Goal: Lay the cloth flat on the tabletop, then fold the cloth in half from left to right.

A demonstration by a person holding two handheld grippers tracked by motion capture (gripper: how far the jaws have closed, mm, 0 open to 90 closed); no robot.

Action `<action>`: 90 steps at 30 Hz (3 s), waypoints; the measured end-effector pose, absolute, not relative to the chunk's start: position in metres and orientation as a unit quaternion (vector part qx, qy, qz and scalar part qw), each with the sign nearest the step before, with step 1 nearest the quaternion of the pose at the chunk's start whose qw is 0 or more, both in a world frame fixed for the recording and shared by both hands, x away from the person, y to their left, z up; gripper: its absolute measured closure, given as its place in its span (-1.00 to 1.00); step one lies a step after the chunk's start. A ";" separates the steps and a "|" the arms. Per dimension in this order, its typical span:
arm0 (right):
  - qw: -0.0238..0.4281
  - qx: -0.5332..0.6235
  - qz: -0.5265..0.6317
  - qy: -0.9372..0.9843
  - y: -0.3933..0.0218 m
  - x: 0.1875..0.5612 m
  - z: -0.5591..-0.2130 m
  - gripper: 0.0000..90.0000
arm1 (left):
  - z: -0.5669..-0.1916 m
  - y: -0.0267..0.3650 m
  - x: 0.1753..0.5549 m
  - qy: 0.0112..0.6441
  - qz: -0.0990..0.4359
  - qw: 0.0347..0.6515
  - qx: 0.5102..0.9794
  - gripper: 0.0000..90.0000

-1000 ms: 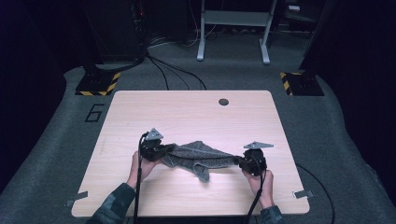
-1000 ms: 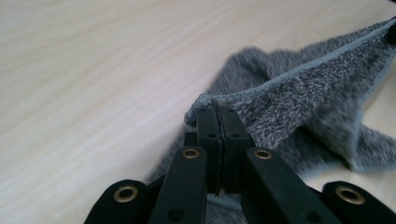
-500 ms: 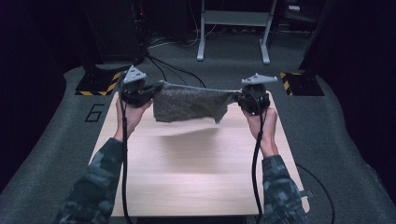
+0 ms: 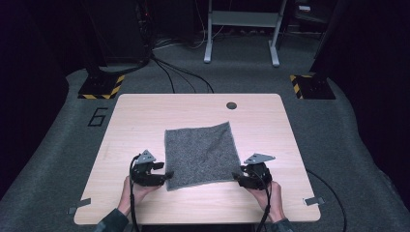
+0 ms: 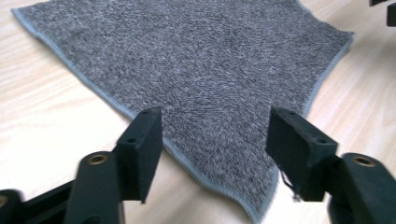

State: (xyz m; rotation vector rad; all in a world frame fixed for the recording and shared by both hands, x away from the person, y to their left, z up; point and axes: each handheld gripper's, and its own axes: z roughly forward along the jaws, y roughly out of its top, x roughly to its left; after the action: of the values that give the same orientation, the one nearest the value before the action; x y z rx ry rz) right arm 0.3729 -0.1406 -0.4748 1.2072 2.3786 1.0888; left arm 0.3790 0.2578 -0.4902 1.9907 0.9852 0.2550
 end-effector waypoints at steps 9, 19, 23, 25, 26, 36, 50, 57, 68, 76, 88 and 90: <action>0.146 0.422 0.408 0.796 -0.141 0.420 -0.456 -0.52 | -0.475 0.265 0.408 0.441 0.118 0.460 0.762 -0.55; 0.133 0.406 0.356 0.831 -0.105 0.462 -0.486 -0.77 | -0.495 0.242 0.435 0.454 0.115 0.413 0.781 -0.68; 0.135 0.402 0.346 0.837 -0.101 0.457 -0.494 -0.85 | -0.501 0.237 0.435 0.446 0.118 0.394 0.795 -0.68; 0.135 0.401 0.338 0.840 -0.100 0.454 -0.498 -0.87 | -0.507 0.232 0.438 0.444 0.125 0.381 0.802 -0.68; 0.137 0.403 0.335 0.841 -0.099 0.452 -0.499 -0.86 | -0.509 0.230 0.438 0.444 0.123 0.376 0.804 -0.67; 0.138 0.404 0.308 0.850 -0.097 0.437 -0.518 -0.86 | -0.519 0.220 0.437 0.412 0.152 0.328 0.836 -0.66; 0.154 0.420 0.309 0.839 -0.101 0.400 -0.520 -0.87 | -0.519 0.216 0.435 0.393 0.154 0.319 0.849 -0.67; 0.144 0.418 0.329 0.834 -0.104 0.395 -0.519 -0.88 | -0.518 0.220 0.415 0.394 0.152 0.328 0.845 -0.67; 0.145 0.383 0.347 0.844 -0.068 0.384 -0.496 -0.87 | -0.501 0.255 0.437 0.455 0.129 0.377 0.797 -0.70; 0.125 0.356 0.356 0.855 -0.030 0.382 -0.496 -0.88 | -0.493 0.264 0.460 0.467 0.134 0.377 0.789 -0.72; 0.112 0.306 0.360 0.874 0.025 0.373 -0.498 -0.85 | -0.492 0.254 0.515 0.477 0.136 0.360 0.791 -0.70; 0.104 0.299 0.356 0.879 0.035 0.372 -0.499 -0.84 | -0.491 0.253 0.524 0.479 0.134 0.356 0.791 -0.69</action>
State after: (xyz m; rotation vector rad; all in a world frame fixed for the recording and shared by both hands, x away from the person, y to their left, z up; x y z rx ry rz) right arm 0.3723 0.0350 -0.4995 0.8828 2.5935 1.0488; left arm 0.5238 0.2534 -0.4914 2.0427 1.2385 0.3472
